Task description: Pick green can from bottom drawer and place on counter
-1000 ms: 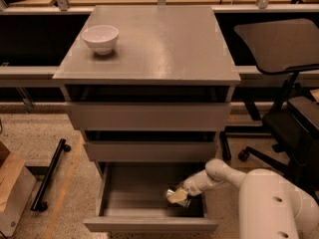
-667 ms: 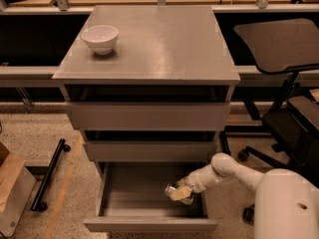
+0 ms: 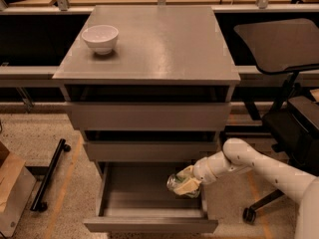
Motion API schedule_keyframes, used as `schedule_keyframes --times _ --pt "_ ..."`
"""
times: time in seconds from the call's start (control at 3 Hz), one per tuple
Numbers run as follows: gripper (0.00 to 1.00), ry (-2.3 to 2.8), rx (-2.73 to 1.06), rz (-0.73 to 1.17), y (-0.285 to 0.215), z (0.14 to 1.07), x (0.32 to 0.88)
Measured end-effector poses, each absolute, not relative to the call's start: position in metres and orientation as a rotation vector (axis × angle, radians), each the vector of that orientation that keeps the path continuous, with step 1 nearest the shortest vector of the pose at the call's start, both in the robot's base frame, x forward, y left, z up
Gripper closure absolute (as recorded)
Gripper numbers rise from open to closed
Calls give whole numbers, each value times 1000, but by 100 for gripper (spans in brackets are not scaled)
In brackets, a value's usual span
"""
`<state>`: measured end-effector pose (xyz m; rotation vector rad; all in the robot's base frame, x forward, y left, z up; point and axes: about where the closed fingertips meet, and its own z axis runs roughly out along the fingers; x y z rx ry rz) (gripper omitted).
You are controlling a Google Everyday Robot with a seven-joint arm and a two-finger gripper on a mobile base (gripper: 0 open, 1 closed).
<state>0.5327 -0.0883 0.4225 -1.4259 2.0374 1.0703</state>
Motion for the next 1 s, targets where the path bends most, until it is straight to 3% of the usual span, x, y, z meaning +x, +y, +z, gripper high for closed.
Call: schedule_keyframes --times 0.33,0.67,1.0 --pt "100 1954 -1542 1011 -92 498 534" --pt "100 1882 -1667 824 -97 594 560" --pt "100 1882 -1667 824 -97 594 560"
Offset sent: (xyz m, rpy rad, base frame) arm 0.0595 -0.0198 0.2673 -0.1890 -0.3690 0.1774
